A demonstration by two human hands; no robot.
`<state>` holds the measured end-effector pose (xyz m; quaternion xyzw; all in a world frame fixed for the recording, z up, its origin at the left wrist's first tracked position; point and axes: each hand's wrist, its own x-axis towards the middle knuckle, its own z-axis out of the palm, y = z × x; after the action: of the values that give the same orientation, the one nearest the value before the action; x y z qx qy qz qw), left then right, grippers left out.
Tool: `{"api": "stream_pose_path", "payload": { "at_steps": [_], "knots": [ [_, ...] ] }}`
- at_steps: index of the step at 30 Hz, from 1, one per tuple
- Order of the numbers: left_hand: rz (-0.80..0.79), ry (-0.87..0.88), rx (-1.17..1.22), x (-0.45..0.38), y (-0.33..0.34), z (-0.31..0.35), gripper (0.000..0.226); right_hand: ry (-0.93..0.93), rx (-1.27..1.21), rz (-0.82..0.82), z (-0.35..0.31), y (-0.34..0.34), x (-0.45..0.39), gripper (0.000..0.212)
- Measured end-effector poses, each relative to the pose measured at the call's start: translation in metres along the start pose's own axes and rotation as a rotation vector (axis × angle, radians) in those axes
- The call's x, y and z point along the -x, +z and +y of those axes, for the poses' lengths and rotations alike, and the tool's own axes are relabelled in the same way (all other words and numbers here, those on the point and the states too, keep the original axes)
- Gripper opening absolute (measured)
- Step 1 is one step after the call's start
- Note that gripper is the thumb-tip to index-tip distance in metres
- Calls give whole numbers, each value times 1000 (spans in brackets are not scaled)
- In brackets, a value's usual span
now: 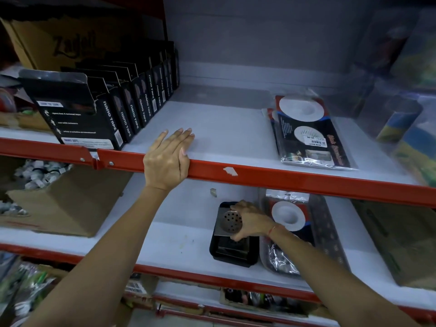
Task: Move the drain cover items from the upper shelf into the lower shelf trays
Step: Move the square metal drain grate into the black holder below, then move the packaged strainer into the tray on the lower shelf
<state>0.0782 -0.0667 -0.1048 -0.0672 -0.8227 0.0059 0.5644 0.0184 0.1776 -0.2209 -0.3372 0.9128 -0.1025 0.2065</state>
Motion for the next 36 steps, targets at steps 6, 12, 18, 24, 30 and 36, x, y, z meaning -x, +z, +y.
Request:
{"api": "stream_pose_path", "payload": {
  "at_steps": [6, 12, 18, 24, 30, 36],
  "knots": [
    [28, 30, -14, 2, 4, -4, 50, 68, 28, -99, 17, 29, -22, 95],
    [46, 46, -8, 2, 6, -5, 49, 77, 80, -101, 17, 36, -23, 77],
    [18, 22, 11, 0, 2, -2, 48, 93, 224, -22, -3, 28, 5, 60],
    [-81, -44, 73, -7, -12, 9, 43, -43, 114, 240, -25, -5, 73, 42],
    [-249, -481, 362, -38, -28, 48, 29, -159, -237, 604, -51, -76, 149, 24],
    [-474, -888, 941, -104, 6, 107, 18, -190, -559, 920, -26, -178, 158, 16]
  ]
}}
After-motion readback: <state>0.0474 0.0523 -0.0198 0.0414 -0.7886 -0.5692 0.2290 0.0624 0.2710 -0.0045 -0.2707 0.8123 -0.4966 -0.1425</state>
